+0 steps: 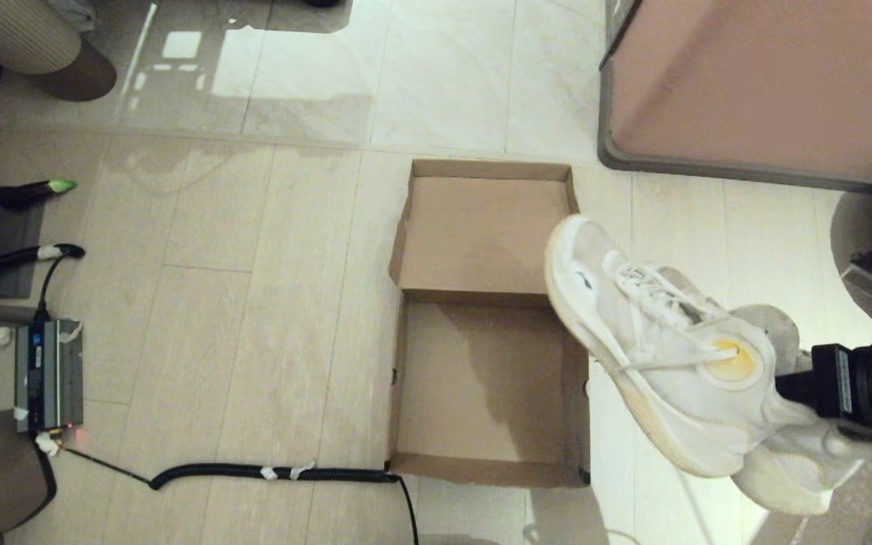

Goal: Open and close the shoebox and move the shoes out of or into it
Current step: Put the shoes into the shoe box

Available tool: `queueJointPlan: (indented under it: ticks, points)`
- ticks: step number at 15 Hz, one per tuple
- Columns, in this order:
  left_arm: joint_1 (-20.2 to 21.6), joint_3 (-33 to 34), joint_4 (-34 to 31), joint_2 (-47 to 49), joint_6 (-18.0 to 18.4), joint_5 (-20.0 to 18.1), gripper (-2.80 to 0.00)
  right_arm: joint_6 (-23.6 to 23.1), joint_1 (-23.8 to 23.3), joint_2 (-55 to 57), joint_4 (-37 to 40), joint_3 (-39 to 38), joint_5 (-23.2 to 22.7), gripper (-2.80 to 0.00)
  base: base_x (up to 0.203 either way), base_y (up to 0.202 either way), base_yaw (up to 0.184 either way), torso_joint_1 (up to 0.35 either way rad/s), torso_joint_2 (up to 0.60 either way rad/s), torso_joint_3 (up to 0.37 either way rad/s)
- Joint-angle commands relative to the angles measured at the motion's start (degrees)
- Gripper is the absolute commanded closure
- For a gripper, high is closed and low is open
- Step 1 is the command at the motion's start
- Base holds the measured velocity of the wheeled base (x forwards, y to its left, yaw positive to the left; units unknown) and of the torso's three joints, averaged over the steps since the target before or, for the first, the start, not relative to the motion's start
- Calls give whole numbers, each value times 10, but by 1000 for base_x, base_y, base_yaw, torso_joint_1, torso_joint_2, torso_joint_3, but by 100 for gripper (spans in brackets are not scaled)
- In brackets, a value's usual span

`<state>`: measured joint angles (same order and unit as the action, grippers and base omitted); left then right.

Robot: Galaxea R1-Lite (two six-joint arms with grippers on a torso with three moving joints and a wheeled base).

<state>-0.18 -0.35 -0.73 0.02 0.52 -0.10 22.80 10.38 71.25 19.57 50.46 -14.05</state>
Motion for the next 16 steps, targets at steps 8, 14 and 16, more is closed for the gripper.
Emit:
queueJointPlan:
  ticks: [8, 14, 16]
  points:
    - [0, 2, 3, 0, 2, 0, 0, 6, 207, 138, -147, -84, 62, 0, 0, 0, 0, 0, 0, 0]
    - [0, 2, 3, 0, 2, 1, 0, 17, 241, 350, -377, -86, 158, 0, 0, 0, 0, 0, 0, 0]
    - [0, 2, 3, 0, 2, 1, 0, 44, 256, 398, -435, -81, 197, 0, 0, 0, 0, 0, 0, 0]
